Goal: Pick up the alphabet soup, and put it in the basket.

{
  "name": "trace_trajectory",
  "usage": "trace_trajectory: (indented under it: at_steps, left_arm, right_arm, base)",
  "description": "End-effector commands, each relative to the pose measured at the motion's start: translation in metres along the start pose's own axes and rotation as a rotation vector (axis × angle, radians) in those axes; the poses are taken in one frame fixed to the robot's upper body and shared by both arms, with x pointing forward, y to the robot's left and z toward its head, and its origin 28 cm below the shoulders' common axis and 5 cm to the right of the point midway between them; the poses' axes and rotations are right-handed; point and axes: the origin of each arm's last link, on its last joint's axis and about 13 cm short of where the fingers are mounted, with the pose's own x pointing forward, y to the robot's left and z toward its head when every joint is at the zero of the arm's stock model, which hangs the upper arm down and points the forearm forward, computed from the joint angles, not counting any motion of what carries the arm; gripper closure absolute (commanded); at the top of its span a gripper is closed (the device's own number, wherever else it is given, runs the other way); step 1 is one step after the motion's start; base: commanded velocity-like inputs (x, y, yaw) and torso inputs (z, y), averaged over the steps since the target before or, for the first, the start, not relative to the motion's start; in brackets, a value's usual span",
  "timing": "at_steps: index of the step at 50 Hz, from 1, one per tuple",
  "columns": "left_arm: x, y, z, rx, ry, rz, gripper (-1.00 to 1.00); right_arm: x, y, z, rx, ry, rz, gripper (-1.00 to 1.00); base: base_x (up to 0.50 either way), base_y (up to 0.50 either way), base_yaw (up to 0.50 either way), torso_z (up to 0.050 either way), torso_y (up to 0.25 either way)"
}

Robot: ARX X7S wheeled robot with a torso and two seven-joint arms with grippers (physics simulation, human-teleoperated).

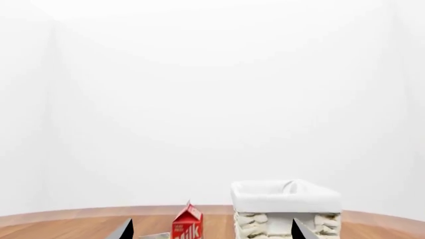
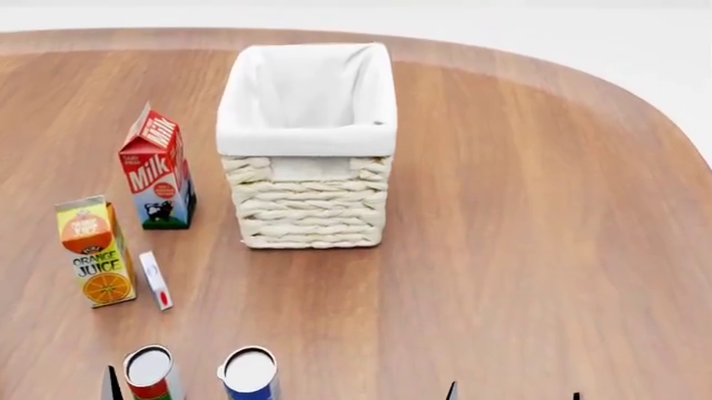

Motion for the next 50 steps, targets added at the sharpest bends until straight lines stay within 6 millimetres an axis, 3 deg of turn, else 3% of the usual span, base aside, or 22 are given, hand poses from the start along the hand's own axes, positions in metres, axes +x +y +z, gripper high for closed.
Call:
trace_trajectory:
  at_steps: [1,50]
  left_arm:
    - [0.0004,0.0,0.0,0.0,-0.001,0.0,-1.0]
    - [0.0,-0.0001,0.0003,0.001,-0.003,0.0,-1.0]
  right_arm:
    - [0.0002,0.0001,-0.0005,-0.01,-0.007,-0.002,-1.0]
    - [-0.0009,0.0017,-0.0012,-0.073,-0.033,-0.013,-1.0]
  base:
    - [0.23,0.0,0.0,0.0,0.0]
    - [0.24,0.04,0.0,0.0,0.0]
